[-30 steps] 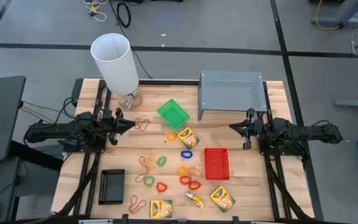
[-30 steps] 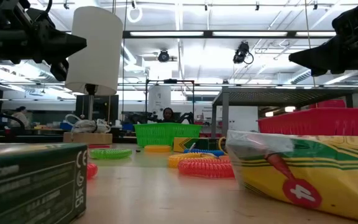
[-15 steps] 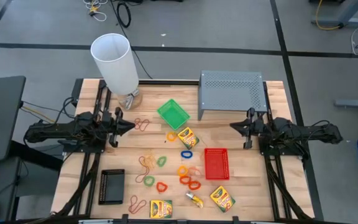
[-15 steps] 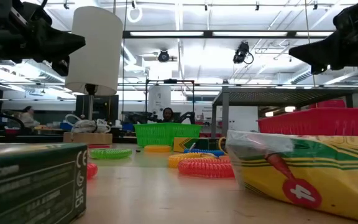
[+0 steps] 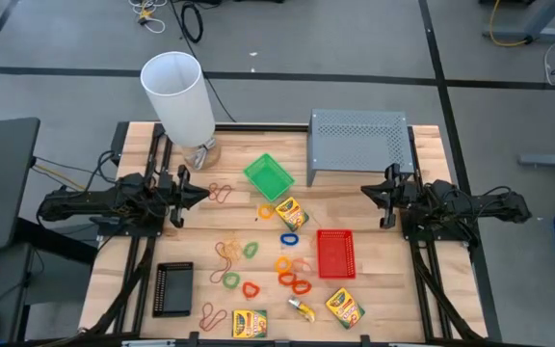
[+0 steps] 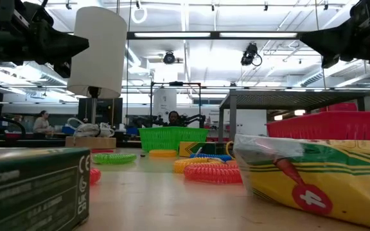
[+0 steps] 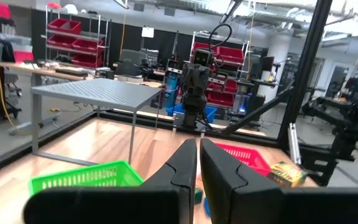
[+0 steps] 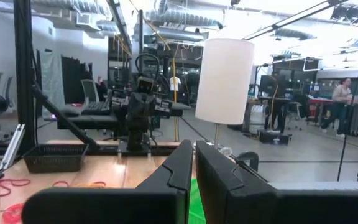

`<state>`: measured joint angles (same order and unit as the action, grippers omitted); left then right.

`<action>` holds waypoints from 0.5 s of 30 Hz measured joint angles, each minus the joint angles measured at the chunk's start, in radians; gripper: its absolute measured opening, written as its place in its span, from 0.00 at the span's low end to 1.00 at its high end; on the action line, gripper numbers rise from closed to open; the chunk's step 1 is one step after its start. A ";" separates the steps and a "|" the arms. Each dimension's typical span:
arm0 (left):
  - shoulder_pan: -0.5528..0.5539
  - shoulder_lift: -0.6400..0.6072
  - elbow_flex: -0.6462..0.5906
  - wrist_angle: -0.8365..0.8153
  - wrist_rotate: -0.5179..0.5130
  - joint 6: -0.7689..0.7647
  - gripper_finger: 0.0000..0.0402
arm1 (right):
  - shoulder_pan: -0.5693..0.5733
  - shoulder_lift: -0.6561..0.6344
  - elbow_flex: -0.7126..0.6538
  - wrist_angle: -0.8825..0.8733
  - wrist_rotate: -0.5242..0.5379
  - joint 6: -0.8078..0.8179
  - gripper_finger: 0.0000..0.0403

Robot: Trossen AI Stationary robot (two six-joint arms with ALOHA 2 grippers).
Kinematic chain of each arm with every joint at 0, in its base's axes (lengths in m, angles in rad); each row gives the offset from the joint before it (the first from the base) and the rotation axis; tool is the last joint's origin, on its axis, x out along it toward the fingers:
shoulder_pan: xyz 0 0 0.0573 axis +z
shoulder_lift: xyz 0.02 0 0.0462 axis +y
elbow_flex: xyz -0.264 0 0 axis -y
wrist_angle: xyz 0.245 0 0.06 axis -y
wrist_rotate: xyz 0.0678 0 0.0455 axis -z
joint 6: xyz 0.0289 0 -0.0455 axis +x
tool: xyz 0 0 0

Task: Pick & Place Office Desk Supplies
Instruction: Put the yellow rubber band into the green bin

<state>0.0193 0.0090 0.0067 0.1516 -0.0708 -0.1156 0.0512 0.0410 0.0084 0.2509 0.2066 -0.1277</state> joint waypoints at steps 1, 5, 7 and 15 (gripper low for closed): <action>0.000 0.000 0.000 0.000 -0.004 0.022 0.07 | 0.000 0.000 0.000 0.000 0.000 0.001 0.08; 0.000 0.000 0.000 0.000 -0.044 0.072 0.07 | 0.000 0.000 0.000 0.015 0.000 0.007 0.08; 0.000 0.000 0.000 0.000 -0.054 0.074 0.07 | 0.000 0.000 0.000 0.016 0.012 0.000 0.08; 0.000 0.000 0.000 0.000 -0.103 0.056 0.07 | 0.000 0.000 0.000 0.031 0.039 0.019 0.08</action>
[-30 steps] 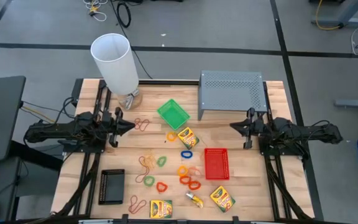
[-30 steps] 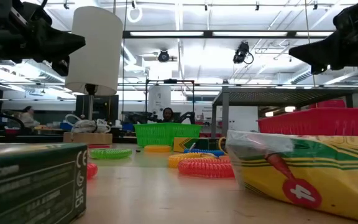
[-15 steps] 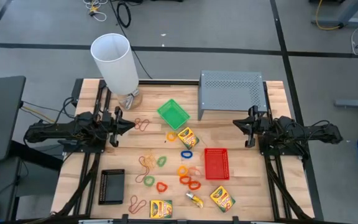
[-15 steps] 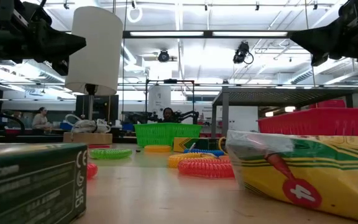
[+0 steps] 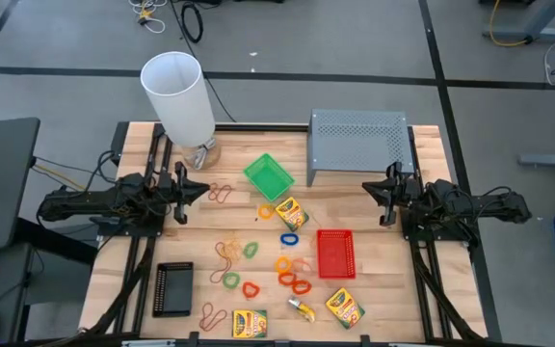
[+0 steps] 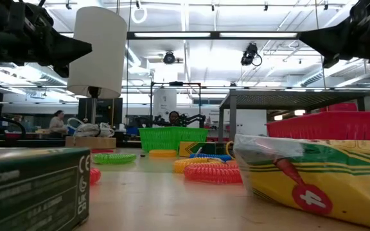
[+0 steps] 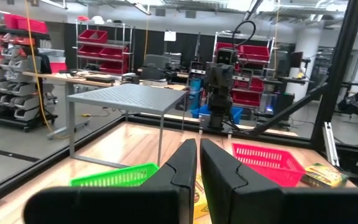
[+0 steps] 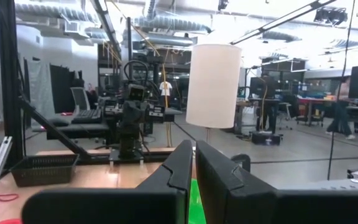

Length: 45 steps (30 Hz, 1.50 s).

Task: Pick & Place Office Desk Supplies
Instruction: Put the yellow rubber band into the green bin

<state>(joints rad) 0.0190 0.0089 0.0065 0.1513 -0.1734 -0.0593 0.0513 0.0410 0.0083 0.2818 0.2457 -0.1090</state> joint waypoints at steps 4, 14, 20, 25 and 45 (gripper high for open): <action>0.000 0.000 0.000 0.000 0.001 -0.001 0.07 | 0.000 0.000 0.000 0.000 -0.002 0.000 0.08; 0.000 0.000 0.000 0.000 0.001 -0.034 0.07 | 0.000 0.000 0.000 0.006 -0.026 0.000 0.08; 0.000 0.000 0.000 0.000 -0.005 -0.064 0.07 | 0.000 0.000 0.000 0.006 -0.026 -0.001 0.08; 0.000 0.000 0.000 0.000 -0.002 -0.070 0.07 | 0.000 0.000 0.000 0.006 -0.025 0.000 0.08; 0.000 0.000 0.000 -0.013 -0.027 -0.138 0.12 | 0.000 0.009 0.000 -0.022 0.035 0.124 0.12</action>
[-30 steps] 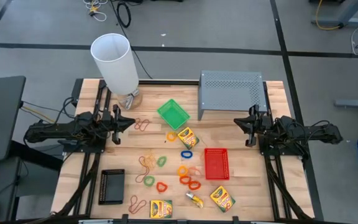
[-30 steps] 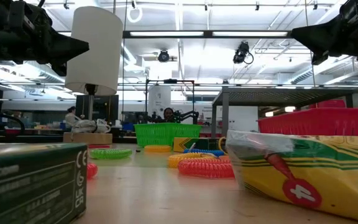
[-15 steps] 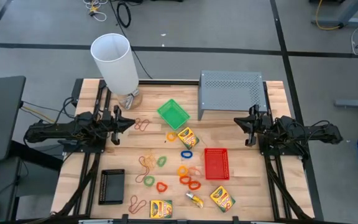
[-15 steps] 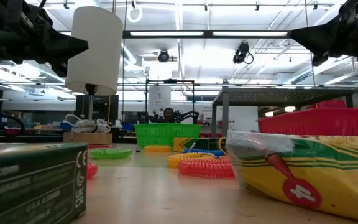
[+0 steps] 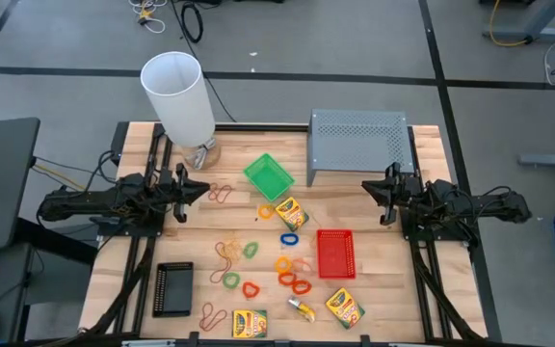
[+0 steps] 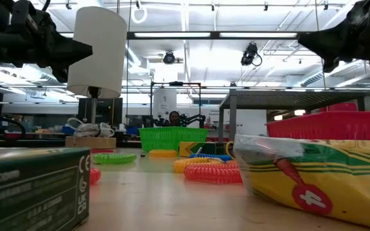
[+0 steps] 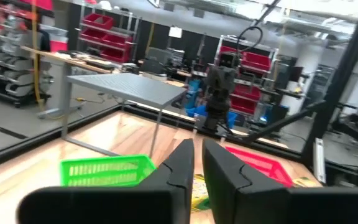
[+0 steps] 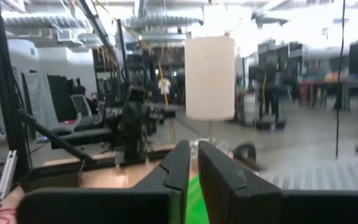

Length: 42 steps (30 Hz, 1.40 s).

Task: Pick & Place Office Desk Supplies
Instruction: Put the yellow rubber band into the green bin

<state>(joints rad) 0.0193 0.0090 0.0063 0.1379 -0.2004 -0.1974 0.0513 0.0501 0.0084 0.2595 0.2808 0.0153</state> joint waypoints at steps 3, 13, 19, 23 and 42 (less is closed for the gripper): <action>0.000 0.000 0.000 0.000 -0.012 0.014 0.21 | 0.000 0.030 0.000 -0.056 0.004 0.062 0.22; 0.000 0.016 0.000 0.000 -0.004 0.077 0.63 | 0.000 0.265 0.009 0.024 0.012 0.104 0.62; 0.000 0.076 0.000 0.000 0.018 0.114 0.63 | 0.000 0.519 0.156 -0.033 0.011 0.097 0.58; 0.000 0.121 0.000 0.000 0.018 0.120 0.61 | 0.000 0.732 0.307 -0.111 -0.021 0.052 0.52; 0.000 0.183 0.000 0.012 0.005 0.167 0.60 | -0.073 1.394 0.849 -0.580 -0.268 -0.086 0.55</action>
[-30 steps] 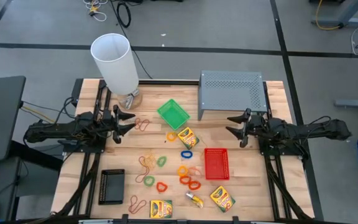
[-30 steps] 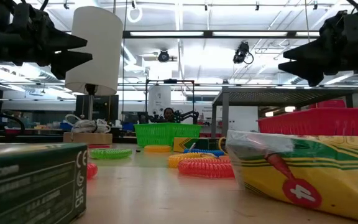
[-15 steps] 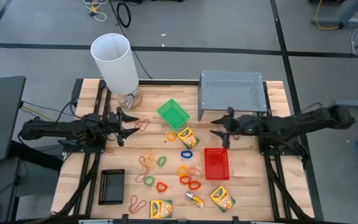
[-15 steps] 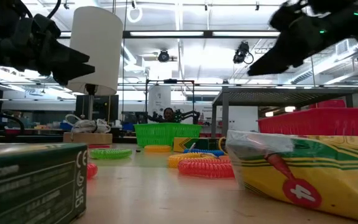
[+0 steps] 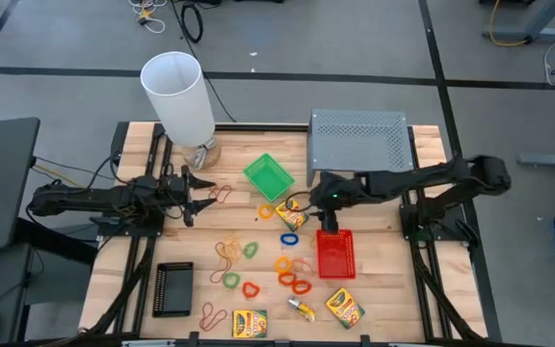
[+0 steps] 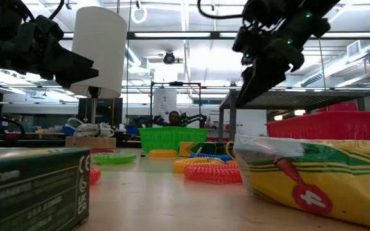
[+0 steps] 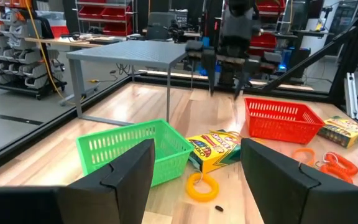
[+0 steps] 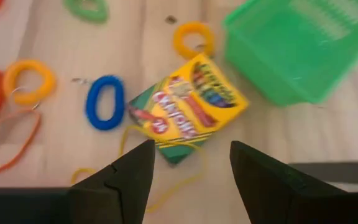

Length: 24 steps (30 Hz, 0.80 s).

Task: Pick & Place Office Desk Supplies
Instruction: Put the yellow rubber band into the green bin

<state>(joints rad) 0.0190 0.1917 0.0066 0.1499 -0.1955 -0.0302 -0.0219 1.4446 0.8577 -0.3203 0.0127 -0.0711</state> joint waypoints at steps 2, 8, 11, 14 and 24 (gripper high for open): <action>0.000 0.000 0.000 0.001 0.000 0.007 0.60 | 0.000 0.043 0.021 -0.009 -0.025 -0.012 0.55; 0.000 0.000 0.000 0.002 0.001 0.008 0.60 | 0.000 0.138 0.057 -0.025 -0.029 -0.064 0.55; 0.000 0.000 0.000 0.004 0.001 0.011 0.60 | -0.001 0.166 0.060 -0.027 -0.029 -0.084 0.55; 0.000 0.000 0.000 0.004 0.001 0.020 0.60 | -0.009 0.190 0.060 -0.029 -0.031 -0.092 0.55; 0.000 0.000 0.000 0.004 0.001 0.024 0.60 | -0.046 0.227 0.060 -0.021 -0.032 -0.109 0.55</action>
<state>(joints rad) 0.0189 0.1917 0.0067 0.1535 -0.1947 -0.0063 -0.0680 1.6714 0.9180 -0.3410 -0.0189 -0.1801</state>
